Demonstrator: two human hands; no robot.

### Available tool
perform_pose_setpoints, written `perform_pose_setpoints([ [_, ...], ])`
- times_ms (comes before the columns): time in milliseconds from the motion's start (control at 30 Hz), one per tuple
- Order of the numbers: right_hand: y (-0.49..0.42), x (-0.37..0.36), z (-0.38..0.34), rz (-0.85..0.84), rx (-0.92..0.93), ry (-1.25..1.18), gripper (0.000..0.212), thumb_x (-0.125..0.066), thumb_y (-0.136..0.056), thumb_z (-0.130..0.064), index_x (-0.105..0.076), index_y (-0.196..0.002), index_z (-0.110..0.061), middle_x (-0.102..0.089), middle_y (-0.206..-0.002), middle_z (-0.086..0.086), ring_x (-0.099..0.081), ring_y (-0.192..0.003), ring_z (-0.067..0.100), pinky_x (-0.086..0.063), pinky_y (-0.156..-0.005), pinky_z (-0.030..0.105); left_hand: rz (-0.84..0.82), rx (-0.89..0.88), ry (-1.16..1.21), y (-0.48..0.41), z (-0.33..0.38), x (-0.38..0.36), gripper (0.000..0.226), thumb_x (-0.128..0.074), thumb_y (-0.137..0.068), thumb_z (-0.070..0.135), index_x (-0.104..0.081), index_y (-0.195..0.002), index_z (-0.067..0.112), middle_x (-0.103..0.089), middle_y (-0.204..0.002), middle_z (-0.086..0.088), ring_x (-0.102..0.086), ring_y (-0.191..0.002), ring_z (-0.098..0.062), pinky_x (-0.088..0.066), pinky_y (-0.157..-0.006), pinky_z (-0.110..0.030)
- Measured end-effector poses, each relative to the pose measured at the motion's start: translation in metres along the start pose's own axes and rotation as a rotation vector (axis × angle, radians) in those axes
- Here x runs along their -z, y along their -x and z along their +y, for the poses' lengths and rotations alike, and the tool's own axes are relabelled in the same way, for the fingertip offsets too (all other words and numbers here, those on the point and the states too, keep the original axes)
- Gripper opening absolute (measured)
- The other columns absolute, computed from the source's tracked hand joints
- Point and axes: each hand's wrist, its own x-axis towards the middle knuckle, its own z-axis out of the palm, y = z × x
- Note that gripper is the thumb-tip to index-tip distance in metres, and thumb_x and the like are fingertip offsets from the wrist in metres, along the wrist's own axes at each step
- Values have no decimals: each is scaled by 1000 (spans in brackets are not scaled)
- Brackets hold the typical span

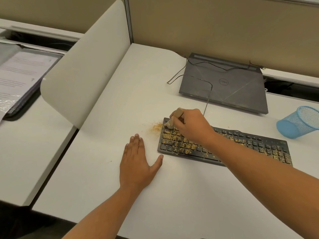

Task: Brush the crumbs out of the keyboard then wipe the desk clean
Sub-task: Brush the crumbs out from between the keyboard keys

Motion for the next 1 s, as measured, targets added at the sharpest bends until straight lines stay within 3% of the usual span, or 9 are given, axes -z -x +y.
perform_pose_setpoints([
  [133, -7, 8, 3, 129, -77, -66, 28, -49, -99, -25, -72, -89, -13, -60, -63, -10, -44, -45, 4, -28, -46, 16, -12, 3, 8, -1, 1, 1, 96, -26, -86, 75, -27, -153, 6, -18, -162, -7, -10, -151, -16, -9, -122, -33],
  [267, -9, 2, 2, 6, -90, -35, 32, -47, -100, -27, -73, -89, -11, -71, -79, 3, -48, -47, 10, -36, -46, 23, -19, 5, 15, -1, 0, 0, 97, -24, -85, 76, -24, -154, 8, -15, -163, -5, -7, -151, -15, -7, -123, -33],
  [367, -9, 7, 1, 92, -102, -110, 31, -47, -100, -24, -73, -90, -11, -68, -72, -3, -50, -47, 6, -35, -46, 16, -19, 5, 12, -1, 0, 0, 97, -24, -85, 76, -25, -154, 7, -16, -163, -5, -8, -151, -15, -8, -123, -33],
  [467, -5, 7, -2, 38, -92, -67, 30, -46, -101, -21, -71, -88, -11, -58, -62, -15, -50, -43, 2, -33, -42, 10, -20, 3, 7, -1, 0, 0, 97, -24, -85, 76, -25, -154, 7, -16, -163, -5, -8, -151, -15, -7, -123, -33],
  [633, -14, 5, 0, 83, -113, -72, 36, -43, -101, -25, -72, -87, -9, -71, -76, 3, -56, -52, 12, -39, -47, 20, -23, -1, 1, -2, 0, 1, 97, -21, -85, 77, -24, -154, 8, -14, -163, -5, -6, -151, -15, -5, -122, -32],
  [733, -13, -1, -4, -4, -98, -27, 36, -45, -101, -27, -69, -83, -8, -72, -81, 6, -50, -47, 11, -34, -44, 19, -22, 1, 7, -2, 0, 1, 97, -22, -85, 76, -26, -153, 7, -16, -163, -6, -8, -151, -15, -7, -123, -33],
  [867, -12, -2, -9, 73, -90, -63, 38, -43, -102, -26, -70, -81, -9, -67, -69, 0, -49, -45, 7, -33, -44, 12, -22, 2, 9, -2, 1, 1, 97, -22, -85, 76, -26, -153, 7, -17, -163, -6, -9, -151, -16, -9, -123, -34],
  [1000, -12, -7, -13, 6, -96, -60, 34, -45, -101, -27, -72, -86, -10, -68, -72, 2, -51, -47, 6, -33, -46, 16, -14, 0, 6, -1, 0, 1, 96, -25, -86, 75, -28, -152, 6, -20, -162, -7, -12, -150, -17, -11, -122, -34],
])
